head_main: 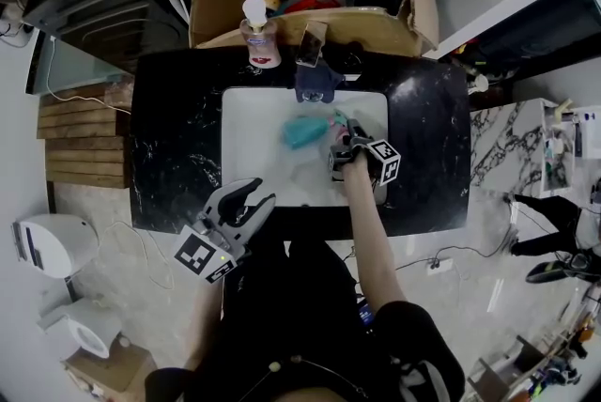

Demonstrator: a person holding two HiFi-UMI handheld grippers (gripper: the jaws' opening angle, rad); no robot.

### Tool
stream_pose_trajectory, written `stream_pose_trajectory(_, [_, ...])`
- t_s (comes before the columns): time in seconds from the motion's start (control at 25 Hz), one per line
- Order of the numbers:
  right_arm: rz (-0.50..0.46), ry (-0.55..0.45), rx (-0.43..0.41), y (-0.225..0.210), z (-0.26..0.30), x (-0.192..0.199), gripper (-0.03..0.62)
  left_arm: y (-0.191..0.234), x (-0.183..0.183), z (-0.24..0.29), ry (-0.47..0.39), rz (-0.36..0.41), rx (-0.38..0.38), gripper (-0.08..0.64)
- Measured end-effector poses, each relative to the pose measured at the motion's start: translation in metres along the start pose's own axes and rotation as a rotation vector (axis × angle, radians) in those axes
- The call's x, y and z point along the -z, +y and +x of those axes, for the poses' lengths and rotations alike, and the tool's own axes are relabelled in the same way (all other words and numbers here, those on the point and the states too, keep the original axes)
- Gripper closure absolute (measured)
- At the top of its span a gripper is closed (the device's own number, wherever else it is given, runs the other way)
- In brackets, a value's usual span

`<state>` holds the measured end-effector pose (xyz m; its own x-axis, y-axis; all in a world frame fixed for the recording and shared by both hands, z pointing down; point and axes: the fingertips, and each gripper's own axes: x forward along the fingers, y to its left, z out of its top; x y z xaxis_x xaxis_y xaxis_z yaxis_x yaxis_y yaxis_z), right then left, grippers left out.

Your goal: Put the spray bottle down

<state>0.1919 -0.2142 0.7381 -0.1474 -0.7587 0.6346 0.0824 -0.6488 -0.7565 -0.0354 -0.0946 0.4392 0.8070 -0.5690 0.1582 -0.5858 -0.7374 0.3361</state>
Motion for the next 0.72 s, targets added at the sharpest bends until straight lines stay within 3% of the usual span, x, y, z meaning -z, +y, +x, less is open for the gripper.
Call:
stream_pose_trajectory(0.12, [-0.086,0.029,-0.059,0.020,-0.013,0.011,0.342,0.001,-0.001,0.001,-0.004,0.002,0.002,0.437])
stream_pose_trajectory(0.24, [-0.266,0.082,-0.151,0.050,-0.039,0.032,0.351,0.004,-0.003,0.003,-0.018,0.011,-0.001,0.437])
stream_pose_trajectory(0.48, [-0.599,0.193,-0.362,0.094,-0.111,0.089,0.441,0.005,-0.014,0.008,-0.062,0.042,0.017,0.440])
stream_pose_trajectory(0.72, [-0.983,0.143,-0.570,0.130,-0.184,0.115,0.551,0.005,-0.026,0.012,-0.091,0.079,0.026,0.495])
